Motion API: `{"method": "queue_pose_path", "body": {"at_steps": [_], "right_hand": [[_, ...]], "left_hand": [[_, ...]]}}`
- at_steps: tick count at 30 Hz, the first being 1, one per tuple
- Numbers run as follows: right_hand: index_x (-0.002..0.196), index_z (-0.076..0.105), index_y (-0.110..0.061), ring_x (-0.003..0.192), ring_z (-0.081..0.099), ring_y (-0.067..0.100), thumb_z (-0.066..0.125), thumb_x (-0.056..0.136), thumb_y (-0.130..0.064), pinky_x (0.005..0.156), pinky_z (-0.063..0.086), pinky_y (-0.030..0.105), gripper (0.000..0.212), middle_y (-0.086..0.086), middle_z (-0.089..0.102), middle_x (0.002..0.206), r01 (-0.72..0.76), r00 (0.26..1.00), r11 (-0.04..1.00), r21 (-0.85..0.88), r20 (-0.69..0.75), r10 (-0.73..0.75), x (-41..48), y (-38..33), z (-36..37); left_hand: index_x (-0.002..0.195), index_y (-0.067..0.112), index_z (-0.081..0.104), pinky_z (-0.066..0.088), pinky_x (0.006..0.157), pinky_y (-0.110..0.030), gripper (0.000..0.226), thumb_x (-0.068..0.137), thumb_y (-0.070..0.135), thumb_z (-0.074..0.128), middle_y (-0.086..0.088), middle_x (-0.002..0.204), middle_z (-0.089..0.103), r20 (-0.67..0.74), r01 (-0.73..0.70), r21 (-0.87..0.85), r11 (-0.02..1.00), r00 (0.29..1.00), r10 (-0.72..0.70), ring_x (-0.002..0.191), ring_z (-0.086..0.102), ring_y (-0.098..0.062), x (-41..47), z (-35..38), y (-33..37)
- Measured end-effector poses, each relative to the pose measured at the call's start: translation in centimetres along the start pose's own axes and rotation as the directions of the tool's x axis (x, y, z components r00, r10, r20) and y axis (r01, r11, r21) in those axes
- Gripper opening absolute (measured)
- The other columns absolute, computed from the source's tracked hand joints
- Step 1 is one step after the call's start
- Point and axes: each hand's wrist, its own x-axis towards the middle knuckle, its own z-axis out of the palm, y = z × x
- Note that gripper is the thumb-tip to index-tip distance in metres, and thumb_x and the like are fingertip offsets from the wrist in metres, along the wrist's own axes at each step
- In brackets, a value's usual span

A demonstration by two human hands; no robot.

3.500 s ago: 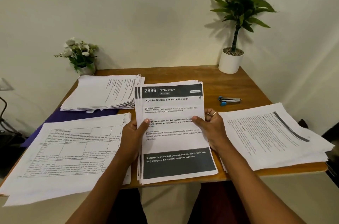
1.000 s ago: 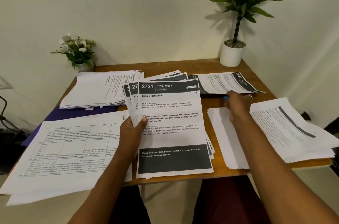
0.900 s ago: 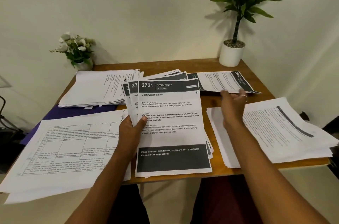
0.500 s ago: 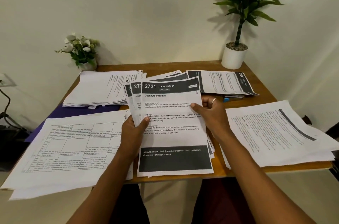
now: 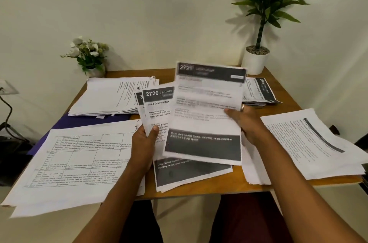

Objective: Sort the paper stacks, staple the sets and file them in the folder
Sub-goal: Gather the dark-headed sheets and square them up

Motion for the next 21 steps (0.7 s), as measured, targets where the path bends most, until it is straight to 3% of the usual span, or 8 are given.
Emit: {"method": "queue_pose_path", "body": {"at_steps": [3, 7, 9, 11, 13, 16, 21], "right_hand": [[0.115, 0.069, -0.017, 0.093, 0.076, 0.022, 0.074, 0.092, -0.015, 0.082, 0.062, 0.040, 0.024, 0.002, 0.077, 0.110, -0.061, 0.983, 0.974, 0.220, -0.156, 0.096, 1.8, 0.5, -1.1], [0.123, 0.064, -0.017, 0.093, 0.076, 0.023, 0.070, 0.094, -0.014, 0.079, 0.063, 0.042, 0.030, 0.005, 0.076, 0.110, -0.108, 0.950, 0.895, 0.433, -0.221, 0.221, 3.9, 0.6, -2.5], [0.126, 0.061, -0.016, 0.079, 0.075, 0.013, 0.067, 0.096, -0.014, 0.071, 0.061, 0.032, 0.031, 0.007, 0.075, 0.112, -0.113, 0.937, 0.880, 0.462, -0.244, 0.248, 4.6, 0.6, -2.9], [0.128, 0.059, -0.013, 0.059, 0.065, 0.006, 0.061, 0.099, -0.014, 0.053, 0.049, 0.021, 0.029, 0.006, 0.073, 0.108, -0.110, 0.917, 0.886, 0.451, -0.298, 0.265, 4.8, 0.3, -2.9], [0.129, 0.058, -0.014, 0.056, 0.063, 0.006, 0.056, 0.101, -0.013, 0.048, 0.045, 0.019, 0.028, 0.006, 0.074, 0.106, -0.081, 0.914, 0.882, 0.465, -0.318, 0.251, 4.9, 0.0, -2.6], [0.131, 0.057, -0.016, 0.070, 0.071, 0.011, 0.053, 0.102, -0.010, 0.056, 0.054, 0.021, 0.030, 0.007, 0.076, 0.105, -0.053, 0.919, 0.857, 0.513, -0.310, 0.243, 4.9, -0.6, -2.2], [0.134, 0.052, -0.017, 0.087, 0.078, 0.021, 0.056, 0.101, -0.005, 0.088, 0.062, 0.038, 0.036, 0.009, 0.076, 0.105, -0.006, 0.935, 0.832, 0.554, -0.293, 0.202, 4.7, -1.2, -1.6]], "left_hand": [[0.125, 0.012, 0.065, 0.061, 0.074, -0.027, 0.026, 0.102, 0.024, 0.058, 0.003, 0.111, 0.077, 0.013, 0.004, -0.004, 1.000, 1.000, -0.004, 0.099, 0.074, -0.018, 0.0, 0.0, 0.0], [0.127, 0.013, 0.064, 0.061, 0.086, -0.041, 0.029, 0.100, 0.022, 0.061, 0.001, 0.116, 0.075, 0.035, 0.014, -0.022, 1.000, 0.999, -0.013, 0.104, 0.073, -0.021, 0.0, 0.0, 0.0], [0.127, 0.014, 0.065, 0.060, 0.088, -0.045, 0.029, 0.100, 0.022, 0.063, 0.001, 0.118, 0.075, 0.040, 0.019, -0.028, 0.999, 0.999, -0.018, 0.105, 0.073, -0.022, 0.0, -0.1, -0.1], [0.127, 0.014, 0.065, 0.060, 0.089, -0.049, 0.028, 0.099, 0.022, 0.064, -0.001, 0.118, 0.075, 0.046, 0.022, -0.036, 0.999, 0.999, -0.020, 0.105, 0.073, -0.024, 0.1, -0.1, -0.1], [0.126, 0.015, 0.064, 0.061, 0.088, -0.047, 0.028, 0.099, 0.022, 0.064, 0.000, 0.118, 0.075, 0.047, 0.022, -0.031, 0.999, 0.999, -0.020, 0.104, 0.074, -0.024, 0.0, -0.1, 0.0], [0.127, 0.014, 0.064, 0.062, 0.086, -0.045, 0.028, 0.099, 0.020, 0.064, -0.001, 0.117, 0.075, 0.046, 0.027, -0.041, 0.999, 0.999, -0.025, 0.103, 0.074, -0.024, 0.0, -0.1, -0.1], [0.129, 0.013, 0.063, 0.059, 0.091, -0.051, 0.030, 0.100, 0.019, 0.063, -0.002, 0.120, 0.074, 0.027, 0.032, -0.044, 0.999, 0.999, -0.031, 0.105, 0.073, -0.025, 0.1, -0.1, -0.3]]}}
